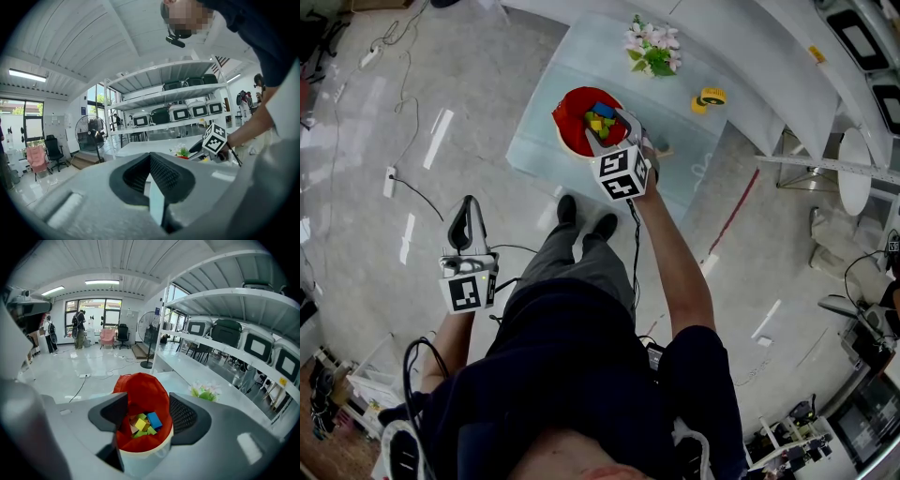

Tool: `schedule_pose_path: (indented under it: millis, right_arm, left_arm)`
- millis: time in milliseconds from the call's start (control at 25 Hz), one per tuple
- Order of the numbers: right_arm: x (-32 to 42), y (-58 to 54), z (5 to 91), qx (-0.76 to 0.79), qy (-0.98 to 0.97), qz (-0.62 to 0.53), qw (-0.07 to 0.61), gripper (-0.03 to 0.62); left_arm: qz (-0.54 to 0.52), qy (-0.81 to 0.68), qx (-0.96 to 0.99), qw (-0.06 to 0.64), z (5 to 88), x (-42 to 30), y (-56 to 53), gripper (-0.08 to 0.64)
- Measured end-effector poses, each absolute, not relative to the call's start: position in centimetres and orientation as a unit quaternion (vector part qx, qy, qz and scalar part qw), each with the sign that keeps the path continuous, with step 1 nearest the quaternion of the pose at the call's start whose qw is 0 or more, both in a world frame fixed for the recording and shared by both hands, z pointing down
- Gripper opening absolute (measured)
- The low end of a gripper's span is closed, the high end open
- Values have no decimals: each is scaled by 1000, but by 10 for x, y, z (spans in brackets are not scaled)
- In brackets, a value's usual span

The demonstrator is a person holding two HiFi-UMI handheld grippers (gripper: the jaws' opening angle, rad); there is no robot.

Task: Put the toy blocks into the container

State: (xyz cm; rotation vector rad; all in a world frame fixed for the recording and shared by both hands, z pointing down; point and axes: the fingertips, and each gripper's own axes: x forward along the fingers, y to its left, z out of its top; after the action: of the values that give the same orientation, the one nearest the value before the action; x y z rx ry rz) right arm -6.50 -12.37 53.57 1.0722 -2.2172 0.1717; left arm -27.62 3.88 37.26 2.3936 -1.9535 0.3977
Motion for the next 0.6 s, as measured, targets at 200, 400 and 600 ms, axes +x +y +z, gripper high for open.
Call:
schedule_pose_path:
  millis: [200, 400, 600]
  right_arm:
    - [-48, -124, 520, 440, -844, 60, 301, 284]
    - [-26, -124, 515, 465, -834, 66, 290, 299]
    - [-4, -121, 515, 483, -825, 70, 284, 304]
  left_arm:
    - [128, -622, 772, 10, 371, -271, 36, 2]
    - [128, -619, 775, 12, 370, -265, 32, 2]
    - [131, -613, 779, 8, 370, -258, 30, 0]
